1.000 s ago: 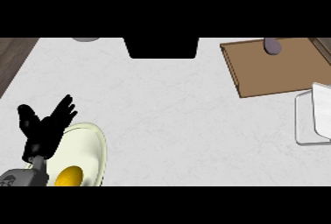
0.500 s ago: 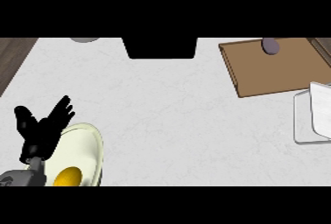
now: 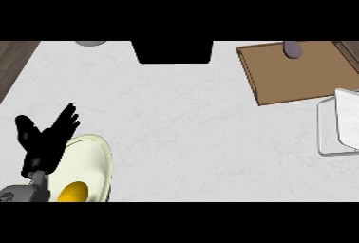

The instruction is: Pick the squash from the placemat and place it in the tiered shelf

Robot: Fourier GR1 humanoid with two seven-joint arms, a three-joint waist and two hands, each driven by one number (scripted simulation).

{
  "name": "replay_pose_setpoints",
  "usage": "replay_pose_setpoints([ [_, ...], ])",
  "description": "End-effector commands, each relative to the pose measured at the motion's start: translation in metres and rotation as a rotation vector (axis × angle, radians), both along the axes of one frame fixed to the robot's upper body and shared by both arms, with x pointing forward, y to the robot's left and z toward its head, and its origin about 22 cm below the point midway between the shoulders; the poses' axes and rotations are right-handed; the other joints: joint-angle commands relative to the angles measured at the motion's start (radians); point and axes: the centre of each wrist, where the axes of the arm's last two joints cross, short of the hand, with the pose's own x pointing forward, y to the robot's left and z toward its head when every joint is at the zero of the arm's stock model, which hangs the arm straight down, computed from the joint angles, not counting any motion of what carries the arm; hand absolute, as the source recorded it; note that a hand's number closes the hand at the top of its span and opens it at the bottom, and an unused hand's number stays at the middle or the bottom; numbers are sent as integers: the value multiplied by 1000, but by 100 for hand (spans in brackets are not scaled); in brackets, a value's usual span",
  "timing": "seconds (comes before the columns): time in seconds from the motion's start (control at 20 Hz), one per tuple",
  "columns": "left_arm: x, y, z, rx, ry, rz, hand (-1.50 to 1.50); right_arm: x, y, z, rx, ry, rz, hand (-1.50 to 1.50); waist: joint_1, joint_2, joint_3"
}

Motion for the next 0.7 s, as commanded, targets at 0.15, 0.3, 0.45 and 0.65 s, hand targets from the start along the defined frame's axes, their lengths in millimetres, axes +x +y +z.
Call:
replay_pose_setpoints([
  [0.15, -26, -9, -40, -49, 89, 17, 0, -62, -47, 20, 111, -97, -170, -150, -15, 9, -11],
  [0.3, -28, -12, -27, -58, 84, -2, 0, -91, -75, 8, 175, -119, -148, -150, -19, 6, -9],
  [0.45, -18, -5, -32, -55, 102, 25, 0, -105, -89, -5, 170, -106, -110, -150, -30, 9, -9],
  [0.65, -22, -12, -30, -44, 104, 25, 0, -134, -102, -3, 151, -97, -77, -150, -32, 8, -8],
])
